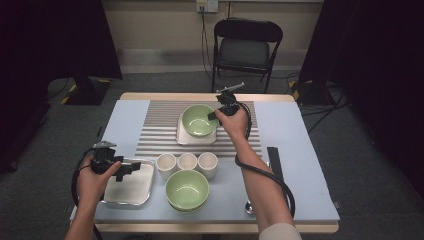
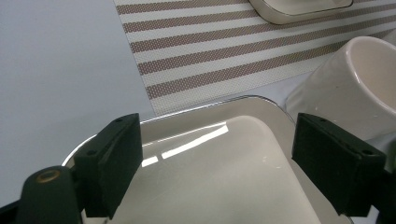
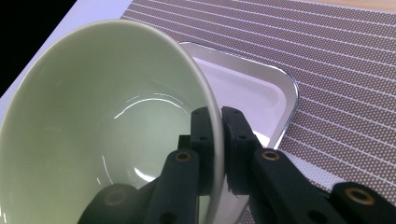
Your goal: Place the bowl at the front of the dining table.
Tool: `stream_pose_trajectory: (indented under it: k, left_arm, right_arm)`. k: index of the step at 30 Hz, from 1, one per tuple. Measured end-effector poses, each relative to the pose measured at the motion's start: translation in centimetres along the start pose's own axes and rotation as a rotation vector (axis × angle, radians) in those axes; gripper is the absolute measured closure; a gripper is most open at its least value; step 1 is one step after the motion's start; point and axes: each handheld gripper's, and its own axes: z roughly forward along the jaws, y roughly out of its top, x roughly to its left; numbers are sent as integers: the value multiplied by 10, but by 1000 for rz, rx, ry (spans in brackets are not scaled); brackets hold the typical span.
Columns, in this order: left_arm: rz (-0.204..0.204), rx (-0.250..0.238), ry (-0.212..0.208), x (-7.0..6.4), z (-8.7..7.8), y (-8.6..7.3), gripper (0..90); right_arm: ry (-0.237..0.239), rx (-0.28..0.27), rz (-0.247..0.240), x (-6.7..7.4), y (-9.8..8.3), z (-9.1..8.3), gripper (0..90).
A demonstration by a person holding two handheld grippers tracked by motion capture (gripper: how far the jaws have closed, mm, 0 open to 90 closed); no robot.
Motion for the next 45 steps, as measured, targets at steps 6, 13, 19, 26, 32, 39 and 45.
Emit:
stream_pose_trajectory:
  k: [6, 13, 19, 26, 32, 39, 45]
  left_arm:
    - [6, 11, 2, 0, 1, 0, 159]
    - [8, 13, 5, 1, 2, 0, 159]
    - [0, 13, 6, 2, 3, -1, 159]
    - [2, 11, 5, 1, 3, -1, 159]
    - [5, 11, 2, 2, 2, -1, 159]
    - [6, 12, 4, 2, 2, 0, 159]
    - [4, 11, 1, 2, 2, 0, 159]
  right_arm:
    - [-1, -1, -6, 0, 1, 2, 837]
    - [-2, -2, -3, -3, 3, 3, 837]
    - [-5, 4, 4, -3, 3, 5, 837]
    - [-5, 2, 9, -4, 3, 9, 837]
    - [-8, 6, 4, -3, 5, 13, 837]
    - [-9, 10, 6, -4, 5, 16, 837]
    - [-14, 8, 0, -5, 6, 16, 837]
